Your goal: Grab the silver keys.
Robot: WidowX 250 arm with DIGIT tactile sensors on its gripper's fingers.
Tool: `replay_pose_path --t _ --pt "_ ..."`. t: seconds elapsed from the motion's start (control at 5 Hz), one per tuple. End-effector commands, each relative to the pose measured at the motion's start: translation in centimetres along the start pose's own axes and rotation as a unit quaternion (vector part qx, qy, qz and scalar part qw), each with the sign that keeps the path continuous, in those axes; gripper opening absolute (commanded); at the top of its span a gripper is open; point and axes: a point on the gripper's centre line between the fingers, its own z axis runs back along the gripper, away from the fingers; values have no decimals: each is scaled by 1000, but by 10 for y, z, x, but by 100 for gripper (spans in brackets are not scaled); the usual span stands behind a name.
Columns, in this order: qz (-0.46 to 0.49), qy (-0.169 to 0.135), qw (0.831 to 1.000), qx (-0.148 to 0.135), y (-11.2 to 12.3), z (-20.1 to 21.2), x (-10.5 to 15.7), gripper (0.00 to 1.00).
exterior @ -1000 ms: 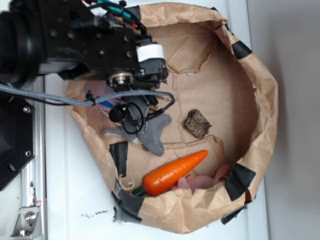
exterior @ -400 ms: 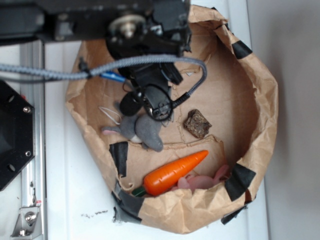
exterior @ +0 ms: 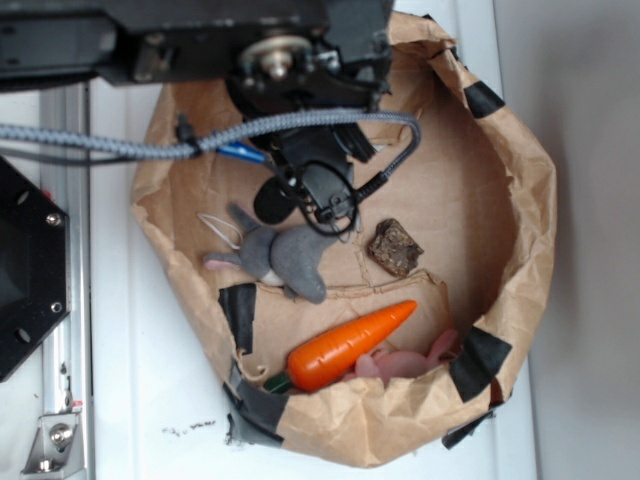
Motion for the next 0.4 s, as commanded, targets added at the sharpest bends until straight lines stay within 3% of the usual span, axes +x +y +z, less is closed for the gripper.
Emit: replay_pose_path --t 0.0,0.2 --pt "11 -63 998 23 -15 3 13 0" --pt "17 -75 996 41 -24 -6 16 0"
